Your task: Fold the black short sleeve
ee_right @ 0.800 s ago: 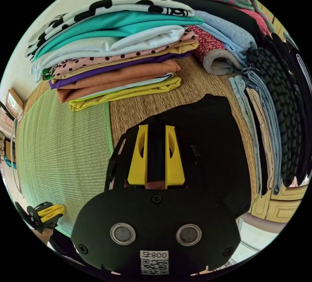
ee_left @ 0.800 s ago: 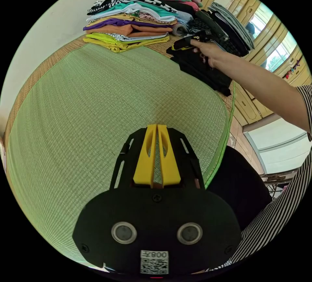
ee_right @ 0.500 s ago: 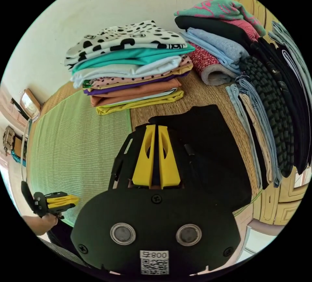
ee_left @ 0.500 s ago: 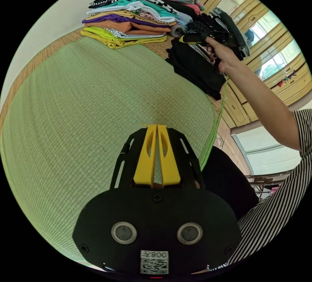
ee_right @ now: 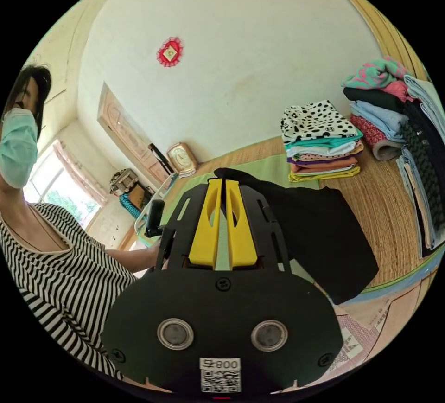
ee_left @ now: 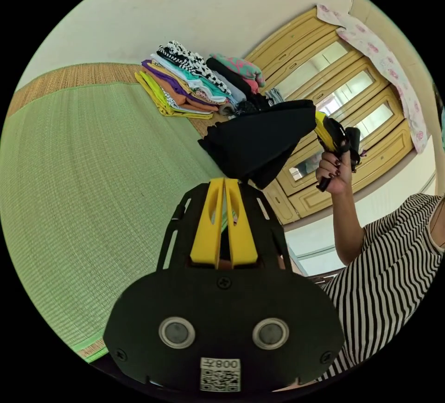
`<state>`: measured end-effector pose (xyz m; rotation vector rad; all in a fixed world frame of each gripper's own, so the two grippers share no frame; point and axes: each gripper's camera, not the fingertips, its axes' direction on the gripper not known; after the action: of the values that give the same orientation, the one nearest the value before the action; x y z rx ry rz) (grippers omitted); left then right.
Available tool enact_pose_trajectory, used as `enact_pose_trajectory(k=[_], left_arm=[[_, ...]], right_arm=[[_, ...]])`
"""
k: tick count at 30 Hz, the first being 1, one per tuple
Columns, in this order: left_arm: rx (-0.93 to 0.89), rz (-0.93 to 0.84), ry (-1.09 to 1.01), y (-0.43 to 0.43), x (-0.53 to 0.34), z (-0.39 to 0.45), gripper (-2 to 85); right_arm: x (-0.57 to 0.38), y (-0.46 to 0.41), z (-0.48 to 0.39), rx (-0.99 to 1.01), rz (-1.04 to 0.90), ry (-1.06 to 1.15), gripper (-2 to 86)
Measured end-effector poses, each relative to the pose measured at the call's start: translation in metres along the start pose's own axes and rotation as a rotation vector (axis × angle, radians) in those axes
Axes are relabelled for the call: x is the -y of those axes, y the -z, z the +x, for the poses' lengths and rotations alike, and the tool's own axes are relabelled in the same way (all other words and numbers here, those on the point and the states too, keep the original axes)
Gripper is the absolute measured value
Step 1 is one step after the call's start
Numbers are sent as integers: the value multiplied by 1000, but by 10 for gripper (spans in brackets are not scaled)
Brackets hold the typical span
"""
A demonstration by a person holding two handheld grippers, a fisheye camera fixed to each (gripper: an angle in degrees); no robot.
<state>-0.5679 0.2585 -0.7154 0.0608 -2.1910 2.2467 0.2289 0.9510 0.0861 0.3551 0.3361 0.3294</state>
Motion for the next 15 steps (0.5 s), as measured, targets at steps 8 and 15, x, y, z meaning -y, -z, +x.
enact_pose_trajectory(k=[8,15], left_arm=[[-75,139,23,101,-81,2,72],[-87,155,11,131,-125,4,83]], right_arm=[[-26,68,-72,208,11,118,3],[-40,90,-116,276,5,171,2]])
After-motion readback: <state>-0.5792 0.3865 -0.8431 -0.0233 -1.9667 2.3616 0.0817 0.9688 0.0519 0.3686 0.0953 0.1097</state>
